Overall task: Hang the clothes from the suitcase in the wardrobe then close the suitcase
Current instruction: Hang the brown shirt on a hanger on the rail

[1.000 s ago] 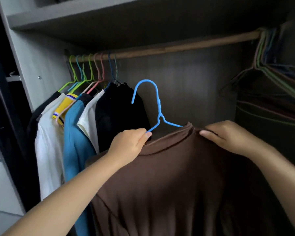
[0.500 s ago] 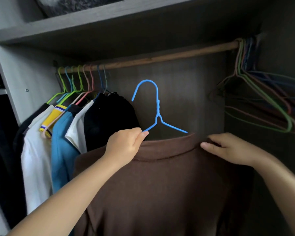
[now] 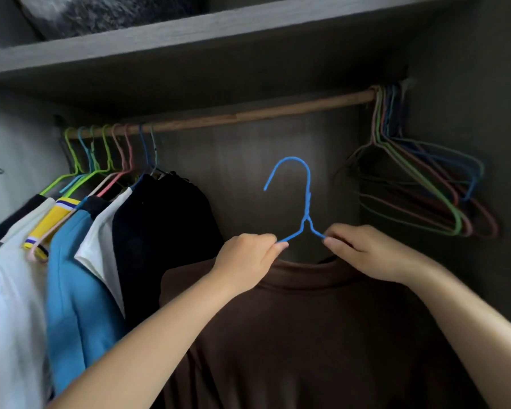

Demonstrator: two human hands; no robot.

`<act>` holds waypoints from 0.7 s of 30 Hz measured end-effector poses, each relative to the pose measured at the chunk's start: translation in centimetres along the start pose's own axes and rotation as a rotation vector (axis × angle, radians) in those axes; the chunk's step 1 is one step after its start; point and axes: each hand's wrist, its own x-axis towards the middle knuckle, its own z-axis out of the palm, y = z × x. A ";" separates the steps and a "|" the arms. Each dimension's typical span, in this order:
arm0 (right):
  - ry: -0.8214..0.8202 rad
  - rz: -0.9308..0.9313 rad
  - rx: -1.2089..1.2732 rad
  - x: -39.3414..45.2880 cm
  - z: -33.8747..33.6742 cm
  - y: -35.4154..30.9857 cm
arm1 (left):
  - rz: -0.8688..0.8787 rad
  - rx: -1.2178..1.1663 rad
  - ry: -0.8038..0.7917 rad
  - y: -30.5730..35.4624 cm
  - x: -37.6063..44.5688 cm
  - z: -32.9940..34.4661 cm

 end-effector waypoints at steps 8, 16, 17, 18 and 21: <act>0.152 0.254 -0.190 -0.3 -1.6 1.8 | -0.018 -0.101 -0.128 -2.2 3.1 -0.5; 0.302 0.575 0.114 6.8 -3.6 -1.0 | -0.573 0.579 0.119 -10.6 1.7 -6.9; 0.307 0.596 0.350 8.1 -3.7 -1.9 | -0.635 0.547 0.104 -11.4 1.3 -7.5; 0.311 0.614 0.542 9.5 -3.5 -3.2 | -0.696 0.496 0.063 -12.2 0.6 -7.9; 0.316 0.541 0.741 13.6 -2.1 -6.8 | -0.744 0.442 -0.061 -14.2 -0.6 -8.5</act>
